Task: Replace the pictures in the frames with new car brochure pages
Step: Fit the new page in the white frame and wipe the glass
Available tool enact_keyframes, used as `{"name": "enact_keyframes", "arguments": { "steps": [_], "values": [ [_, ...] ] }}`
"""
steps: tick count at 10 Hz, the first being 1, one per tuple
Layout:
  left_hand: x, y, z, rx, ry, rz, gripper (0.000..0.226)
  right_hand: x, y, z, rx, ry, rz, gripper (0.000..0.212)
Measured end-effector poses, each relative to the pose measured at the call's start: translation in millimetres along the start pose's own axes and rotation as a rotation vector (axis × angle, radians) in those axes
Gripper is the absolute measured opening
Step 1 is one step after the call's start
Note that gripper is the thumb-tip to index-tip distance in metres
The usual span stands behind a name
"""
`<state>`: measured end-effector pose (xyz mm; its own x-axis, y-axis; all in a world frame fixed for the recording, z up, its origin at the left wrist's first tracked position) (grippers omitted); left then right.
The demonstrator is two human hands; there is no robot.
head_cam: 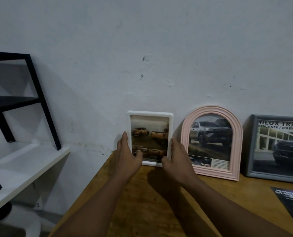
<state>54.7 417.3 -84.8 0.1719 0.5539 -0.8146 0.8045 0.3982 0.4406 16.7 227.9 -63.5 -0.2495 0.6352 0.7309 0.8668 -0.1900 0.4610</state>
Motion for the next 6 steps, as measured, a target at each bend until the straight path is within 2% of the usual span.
{"name": "enact_keyframes", "arguments": {
  "steps": [2,4,6],
  "values": [
    [2,8,18,0.070,0.026,-0.009,0.090,1,9,7,0.030,-0.066,0.036,0.068],
    [-1,5,19,0.143,0.070,-0.005,0.087,0,12,12,0.082,-0.076,0.076,0.058],
    [-27,0,8,0.182,0.035,0.134,0.080,14,11,-17,0.084,-0.098,0.086,0.062]
  ]
}}
Point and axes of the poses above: each hand's wrist, its own y-axis towards the middle knuckle, its own z-axis out of the palm, x = y × z, the point moved 5 cm from there along y, towards the middle knuckle, and after that the axes turned 13 degrees about -x, right-handed, at the moved point
